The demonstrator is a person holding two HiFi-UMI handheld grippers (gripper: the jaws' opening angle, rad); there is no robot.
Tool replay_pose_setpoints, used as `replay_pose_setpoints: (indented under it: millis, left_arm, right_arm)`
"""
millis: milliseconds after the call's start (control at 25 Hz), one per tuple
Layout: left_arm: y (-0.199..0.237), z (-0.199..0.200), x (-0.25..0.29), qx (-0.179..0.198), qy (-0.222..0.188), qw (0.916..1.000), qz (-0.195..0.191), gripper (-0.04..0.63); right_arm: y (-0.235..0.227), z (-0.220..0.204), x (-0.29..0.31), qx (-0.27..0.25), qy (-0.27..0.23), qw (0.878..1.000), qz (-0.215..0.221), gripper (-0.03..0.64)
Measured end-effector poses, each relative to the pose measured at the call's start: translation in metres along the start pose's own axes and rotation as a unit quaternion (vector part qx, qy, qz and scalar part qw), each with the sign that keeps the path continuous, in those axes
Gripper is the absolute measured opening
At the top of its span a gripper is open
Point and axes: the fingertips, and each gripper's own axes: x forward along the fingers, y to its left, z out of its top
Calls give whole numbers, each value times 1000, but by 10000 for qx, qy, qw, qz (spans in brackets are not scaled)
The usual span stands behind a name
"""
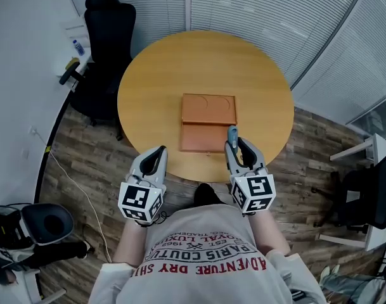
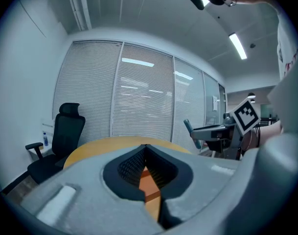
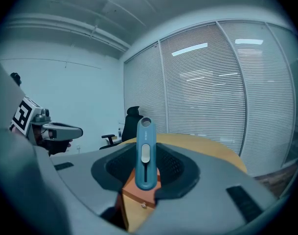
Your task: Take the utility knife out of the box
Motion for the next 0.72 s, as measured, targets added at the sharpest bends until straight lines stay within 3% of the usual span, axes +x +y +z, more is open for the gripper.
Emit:
replay_pose_setpoints:
  millis: [720]
  left_arm:
    - [18,3,10,-79,-34,10000,20,-5]
  right_arm:
    - [3,6,17,-26,66,10000,34,130]
